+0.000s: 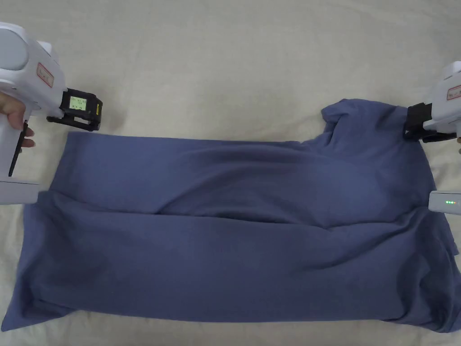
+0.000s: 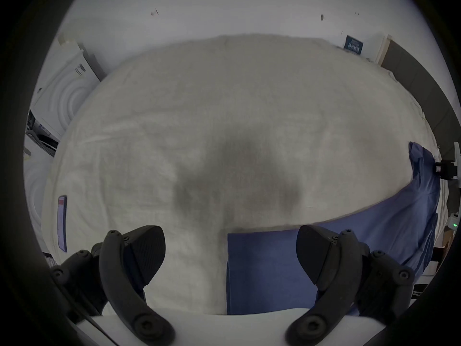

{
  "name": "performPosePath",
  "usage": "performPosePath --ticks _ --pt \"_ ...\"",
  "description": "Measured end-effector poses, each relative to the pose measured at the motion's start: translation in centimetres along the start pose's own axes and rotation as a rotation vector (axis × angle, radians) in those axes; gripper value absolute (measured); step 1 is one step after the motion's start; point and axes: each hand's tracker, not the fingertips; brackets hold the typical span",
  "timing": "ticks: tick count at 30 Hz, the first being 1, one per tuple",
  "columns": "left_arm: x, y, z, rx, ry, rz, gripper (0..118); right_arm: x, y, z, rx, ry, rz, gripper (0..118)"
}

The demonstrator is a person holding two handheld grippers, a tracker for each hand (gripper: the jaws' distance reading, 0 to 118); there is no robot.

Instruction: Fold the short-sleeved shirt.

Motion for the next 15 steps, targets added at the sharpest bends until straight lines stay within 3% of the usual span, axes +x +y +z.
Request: performPosePath --ticks 5,10,15 --pt "0.2 0.3 -2.0 -0.044 0.006 0.025 105 0.0 0.0 0.2 -0.003 0.01 0.013 3" --pt "0.3 -0.1 -3.2 -0.075 0.006 0.011 80 0.3 -0.1 0.0 -0.005 0.013 0.002 3" --pt "-0.1 -0.5 -2.9 -0.071 -0.065 0.086 50 0.5 -0.2 -0.4 -0.01 0.011 -0.004 3"
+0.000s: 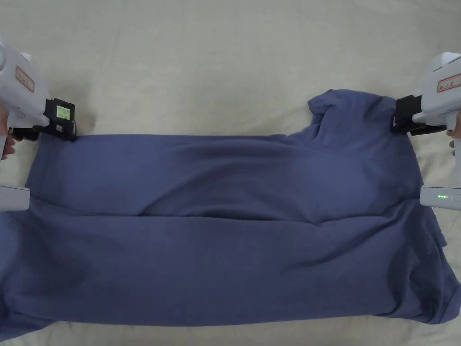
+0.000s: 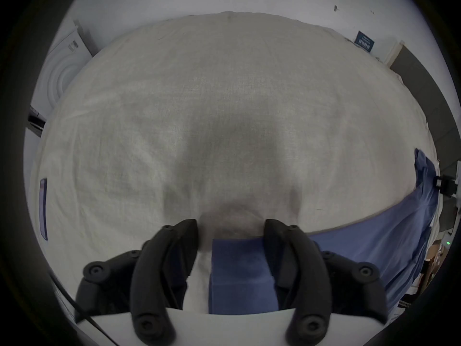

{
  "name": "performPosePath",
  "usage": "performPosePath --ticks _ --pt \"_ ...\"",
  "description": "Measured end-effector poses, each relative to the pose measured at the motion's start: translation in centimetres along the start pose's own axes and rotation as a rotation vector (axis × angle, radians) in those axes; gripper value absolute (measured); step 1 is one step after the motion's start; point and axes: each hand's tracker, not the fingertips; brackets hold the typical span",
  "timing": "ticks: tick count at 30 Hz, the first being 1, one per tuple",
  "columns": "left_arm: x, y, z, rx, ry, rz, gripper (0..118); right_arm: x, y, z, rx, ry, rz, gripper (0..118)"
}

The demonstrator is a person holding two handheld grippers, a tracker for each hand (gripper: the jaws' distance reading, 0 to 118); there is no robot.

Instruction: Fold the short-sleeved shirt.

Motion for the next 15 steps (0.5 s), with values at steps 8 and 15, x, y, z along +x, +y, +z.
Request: performPosePath --ticks 8,15 --pt "1.6 -1.6 1.7 0.083 0.04 -0.083 0 -0.3 -0.2 0.4 0.021 -0.01 -0.029 3" --pt "-0.1 -3.2 6.6 0.271 -0.07 0.046 0 0.0 -0.8 4.3 0.125 0.001 -0.063 3"
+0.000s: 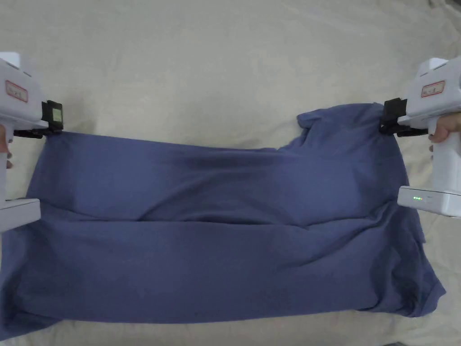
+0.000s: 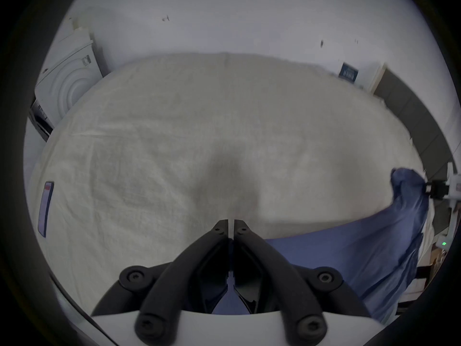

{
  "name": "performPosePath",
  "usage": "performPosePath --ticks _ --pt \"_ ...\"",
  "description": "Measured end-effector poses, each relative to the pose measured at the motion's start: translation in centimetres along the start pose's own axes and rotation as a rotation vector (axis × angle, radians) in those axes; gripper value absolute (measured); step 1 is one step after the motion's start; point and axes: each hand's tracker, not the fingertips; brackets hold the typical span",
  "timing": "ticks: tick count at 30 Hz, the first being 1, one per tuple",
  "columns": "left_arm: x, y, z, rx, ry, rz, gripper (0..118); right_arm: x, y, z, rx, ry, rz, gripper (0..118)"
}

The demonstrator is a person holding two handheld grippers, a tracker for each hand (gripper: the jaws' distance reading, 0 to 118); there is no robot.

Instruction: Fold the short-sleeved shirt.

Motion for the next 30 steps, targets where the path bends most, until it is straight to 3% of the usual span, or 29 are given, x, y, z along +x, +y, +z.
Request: performPosePath --ticks 9,17,24,30 --pt "-3.0 -3.2 8.0 0.136 -0.075 0.111 0 1.7 -3.3 7.9 0.103 0.045 -0.014 2" --pt "-4.4 -9.6 12.5 0.166 -0.1 0.108 0 4.4 -10.3 14.0 0.166 0.112 -0.056 2" --pt "-5.6 -16.5 12.9 0.124 -0.105 0.155 0 6.0 -17.2 15.1 0.147 0.101 -0.059 2" --pt "-5.3 -21.3 12.1 0.072 -0.052 0.125 0 6.3 -22.7 12.8 0.036 0.069 -0.075 3"
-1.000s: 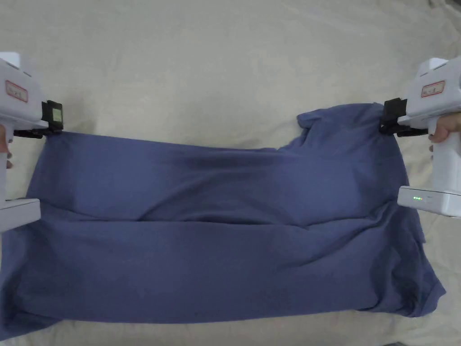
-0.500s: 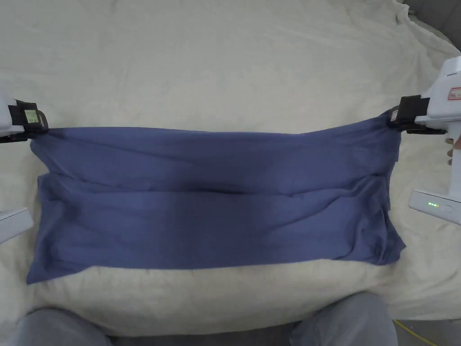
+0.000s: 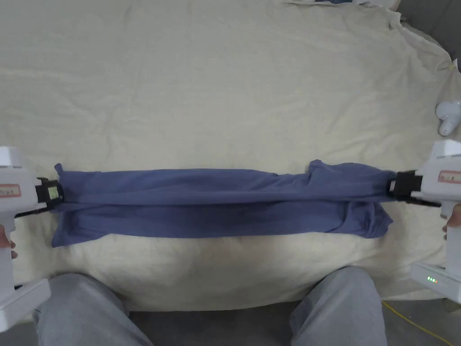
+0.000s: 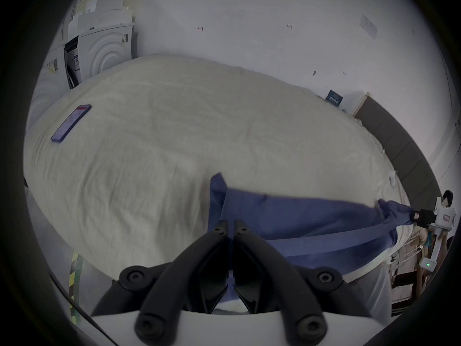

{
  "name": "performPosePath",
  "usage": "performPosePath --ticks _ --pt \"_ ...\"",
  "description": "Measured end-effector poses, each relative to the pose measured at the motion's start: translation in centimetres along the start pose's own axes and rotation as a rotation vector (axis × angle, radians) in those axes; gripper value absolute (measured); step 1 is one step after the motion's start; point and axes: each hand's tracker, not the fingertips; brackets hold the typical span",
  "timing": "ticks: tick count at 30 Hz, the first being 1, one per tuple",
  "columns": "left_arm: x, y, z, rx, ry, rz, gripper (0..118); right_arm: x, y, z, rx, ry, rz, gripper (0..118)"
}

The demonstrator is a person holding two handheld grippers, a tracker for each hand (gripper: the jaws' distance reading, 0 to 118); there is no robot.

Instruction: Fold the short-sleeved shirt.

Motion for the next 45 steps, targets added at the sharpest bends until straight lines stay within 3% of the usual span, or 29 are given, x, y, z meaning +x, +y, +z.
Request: performPosePath --ticks 5,8,11,12,14,15,16,17,23,29,32,36,39,41,42,43,45 --pt "0.4 -2.8 -1.4 -0.093 0.051 -0.074 0 0.4 -3.2 -2.5 -0.101 -0.055 -0.002 2" --pt "0.6 -3.5 -1.8 -0.097 0.064 -0.091 0 0.9 -4.0 -3.4 -0.125 -0.04 -0.091 2" --pt "0.6 -3.2 -1.6 -0.089 0.068 -0.079 4 1.0 -4.0 -3.3 -0.117 -0.038 -0.117 4" --pt "0.6 -3.0 -1.4 -0.09 0.073 -0.087 12 1.0 -3.9 -3.1 -0.12 -0.037 -0.122 12" --pt "0.4 -2.6 -0.8 -0.095 0.086 -0.131 54 0.9 -3.4 -2.2 -0.116 -0.088 -0.081 61" --pt "0.1 -2.3 -0.3 -0.1 0.103 -0.152 78 1.0 -3.1 -1.6 -0.114 -0.126 -0.034 80" --pt "-0.3 -1.8 0.2 -0.092 0.115 -0.16 101 1.0 -2.8 -0.8 -0.086 -0.153 0.012 90" --pt "-0.7 -1.3 0.8 -0.067 0.129 -0.163 110 0.9 -2.3 0.2 -0.052 -0.174 0.056 90" --pt "0.0 3.6 5.6 0.201 0.122 -0.052 112 -0.4 1.7 6.2 0.241 -0.222 0.138 90" --pt "6.6 4.1 8.7 0.491 0.061 -0.083 114 -5.4 1.6 10.1 0.621 -0.112 0.111 92" --pt "9.5 2.7 9.0 0.576 -0.001 -0.106 118 -7.9 0.3 10.0 0.747 -0.072 0.126 99" --pt "12.4 0.3 9.2 0.74 0.039 -0.174 118 -10.6 -1.5 10.1 0.801 0.011 0.15 101" --pt "13.2 -0.6 9.4 0.772 0.028 -0.153 110 -11.7 -2.3 10.0 0.79 0.027 0.16 100" --pt "13.3 -0.9 9.5 0.778 0.027 -0.155 81 -12.2 -2.8 10.1 0.785 0.041 0.162 94" --pt "13.4 -0.8 9.5 0.773 0.027 -0.157 60 -12.2 -2.8 10.1 0.783 0.047 0.162 84" --pt "13.4 -0.6 9.1 0.749 0.033 -0.161 32 -12.4 -2.9 10.1 0.778 0.056 0.162 63" --pt "13.3 -0.5 8.8 0.738 0.03 -0.168 10 -12.7 -3.0 10.0 0.767 0.059 0.162 28"
